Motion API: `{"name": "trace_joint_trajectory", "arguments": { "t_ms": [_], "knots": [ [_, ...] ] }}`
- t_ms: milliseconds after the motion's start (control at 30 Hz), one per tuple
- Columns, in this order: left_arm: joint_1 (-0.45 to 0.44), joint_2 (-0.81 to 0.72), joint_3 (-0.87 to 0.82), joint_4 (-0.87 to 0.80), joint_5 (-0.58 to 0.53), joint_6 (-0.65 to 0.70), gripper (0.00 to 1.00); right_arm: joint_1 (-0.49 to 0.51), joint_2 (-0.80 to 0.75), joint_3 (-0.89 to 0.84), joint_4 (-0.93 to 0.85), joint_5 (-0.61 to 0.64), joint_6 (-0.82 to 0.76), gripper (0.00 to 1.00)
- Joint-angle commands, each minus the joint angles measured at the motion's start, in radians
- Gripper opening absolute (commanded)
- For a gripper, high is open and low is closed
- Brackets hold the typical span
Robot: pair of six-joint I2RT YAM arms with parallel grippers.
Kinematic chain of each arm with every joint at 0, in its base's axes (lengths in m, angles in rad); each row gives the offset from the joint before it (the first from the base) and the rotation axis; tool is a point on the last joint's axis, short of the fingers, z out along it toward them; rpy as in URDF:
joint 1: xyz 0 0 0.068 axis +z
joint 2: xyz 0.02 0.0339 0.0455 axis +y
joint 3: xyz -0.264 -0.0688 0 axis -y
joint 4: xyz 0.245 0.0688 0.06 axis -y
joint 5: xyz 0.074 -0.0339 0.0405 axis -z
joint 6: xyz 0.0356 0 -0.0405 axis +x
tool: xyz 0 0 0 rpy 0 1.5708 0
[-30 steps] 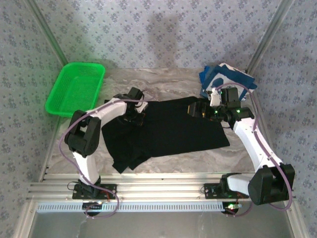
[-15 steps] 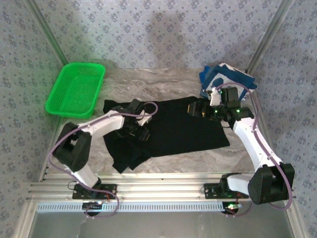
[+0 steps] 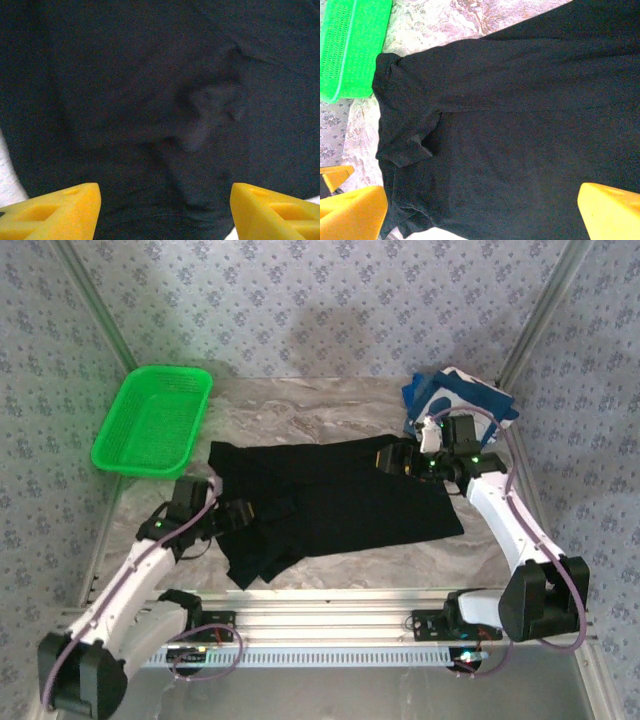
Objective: Fold and stack the t-shirts
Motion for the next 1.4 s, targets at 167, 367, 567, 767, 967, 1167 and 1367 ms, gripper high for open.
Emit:
{"name": "trace_joint_trajectory", "arguments": {
  "t_ms": [167,367,567,767,967,1167,1367],
  "knots": [
    [0.200,-0.072,-0.173,0.227,0.152,-0.126,0.71,0.022,0.015,0.054,-0.006,-0.027,-0.003,1.00],
    [0.223,0.051,-0.201,0.424,0.201,-0.152,0.72,0.030,0.018,0.060,-0.009,-0.027,-0.007,1.00],
    [0.226,0.161,-0.213,0.561,0.202,-0.148,0.72,0.043,0.017,0.059,-0.025,-0.022,-0.019,1.00],
    [0.226,0.311,-0.200,0.670,0.245,-0.138,0.71,0.044,0.008,0.047,-0.032,-0.020,-0.028,1.00],
    [0.224,0.336,-0.202,0.702,0.278,-0.154,0.71,0.044,0.011,0.054,-0.032,-0.021,-0.030,1.00],
    [0.222,0.322,-0.224,0.752,0.356,-0.191,0.71,0.044,0.020,0.044,-0.020,-0.020,-0.027,1.00],
    [0.222,0.394,-0.244,0.806,0.469,-0.189,0.71,0.043,0.036,0.046,-0.024,-0.021,-0.030,1.00]
  ]
}}
